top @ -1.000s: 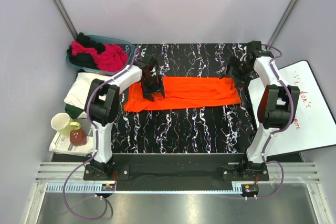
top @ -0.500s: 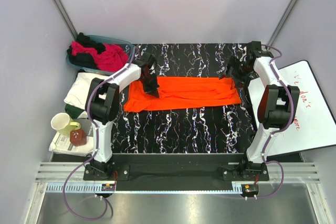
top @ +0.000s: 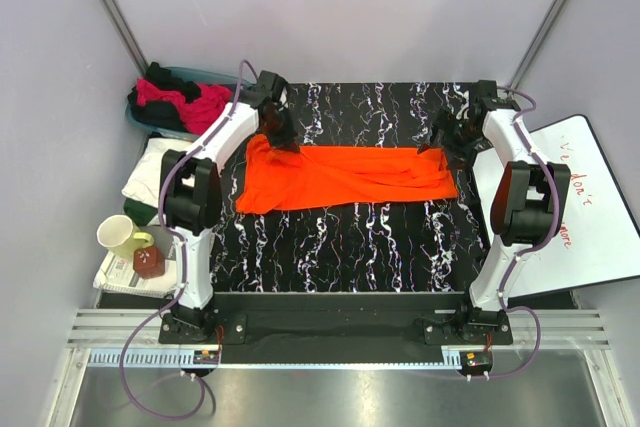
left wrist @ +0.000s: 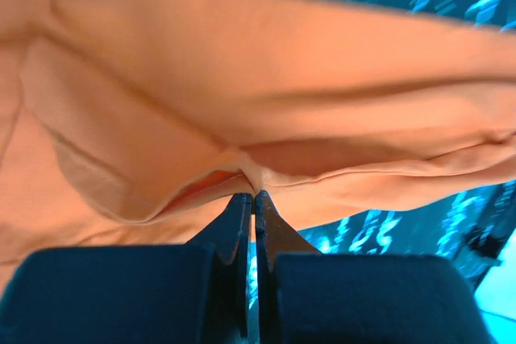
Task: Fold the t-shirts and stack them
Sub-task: Fold the other side of the tshirt into a rectangle
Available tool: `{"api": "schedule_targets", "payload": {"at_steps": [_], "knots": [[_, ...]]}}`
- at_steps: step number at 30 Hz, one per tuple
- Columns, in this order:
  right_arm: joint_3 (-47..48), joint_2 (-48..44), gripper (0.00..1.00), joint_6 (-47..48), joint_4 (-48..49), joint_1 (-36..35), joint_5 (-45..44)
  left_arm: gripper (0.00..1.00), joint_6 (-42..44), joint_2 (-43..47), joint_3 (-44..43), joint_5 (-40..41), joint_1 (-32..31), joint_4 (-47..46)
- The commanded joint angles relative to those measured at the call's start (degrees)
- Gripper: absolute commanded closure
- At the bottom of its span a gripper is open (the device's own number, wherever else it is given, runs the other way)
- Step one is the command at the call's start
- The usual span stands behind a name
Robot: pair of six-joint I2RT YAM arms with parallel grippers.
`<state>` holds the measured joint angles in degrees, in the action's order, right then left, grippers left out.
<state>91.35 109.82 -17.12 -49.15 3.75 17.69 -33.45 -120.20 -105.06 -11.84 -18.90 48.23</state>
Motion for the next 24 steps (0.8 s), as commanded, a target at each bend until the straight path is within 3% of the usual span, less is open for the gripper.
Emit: {"api": "schedule_targets", "payload": {"at_steps": [1,6,7,8,9,10,17,20,21,24], "knots": [[-0.6,-2.7,0.0,1.1,0.3,0.1,0.3,1.0,0.4,-2.5,-8.2,-1.1,0.4,-1.0],[-2.1,-2.9,0.0,1.7,0.3,0.1,-0.2,1.0,0.1,-6.2,-13.7,-1.5,0.6,-0.6],[-2.5,-2.9,0.0,1.8,0.5,0.1,-0.7,0.89,0.1,-6.4,-14.6,-1.9,0.7,-0.5],[-2.7,-2.8,0.0,1.9,0.5,0.1,-1.1,0.7,0.1,-6.4,-14.9,-2.2,0.8,-0.6],[-2.6,-2.4,0.0,2.1,0.6,0.0,-1.3,0.39,0.4,-5.9,-15.2,-2.3,0.8,-0.6],[-2.3,-2.2,0.0,2.6,0.7,0.0,-2.2,0.01,0.8,-5.5,-15.2,-2.2,0.7,-0.6],[4.3,1.6,0.04,5.2,-0.6,-6.3,-7.3,0.01,3.9,2.6,-8.2,-2.9,0.6,-0.6],[10.1,4.7,0.3,6.8,-2.3,-11.1,-10.5,0.01,5.4,6.5,-1.8,-1.5,0.4,-0.5],[11.8,5.7,0.58,7.2,-2.9,-12.3,-12.0,0.01,6.1,7.3,1.4,-1.0,0.3,-0.5],[19.1,10.7,0.93,8.1,-5.9,-16.1,-15.0,0.01,6.8,10.1,7.5,1.2,0.2,-0.2]]}}
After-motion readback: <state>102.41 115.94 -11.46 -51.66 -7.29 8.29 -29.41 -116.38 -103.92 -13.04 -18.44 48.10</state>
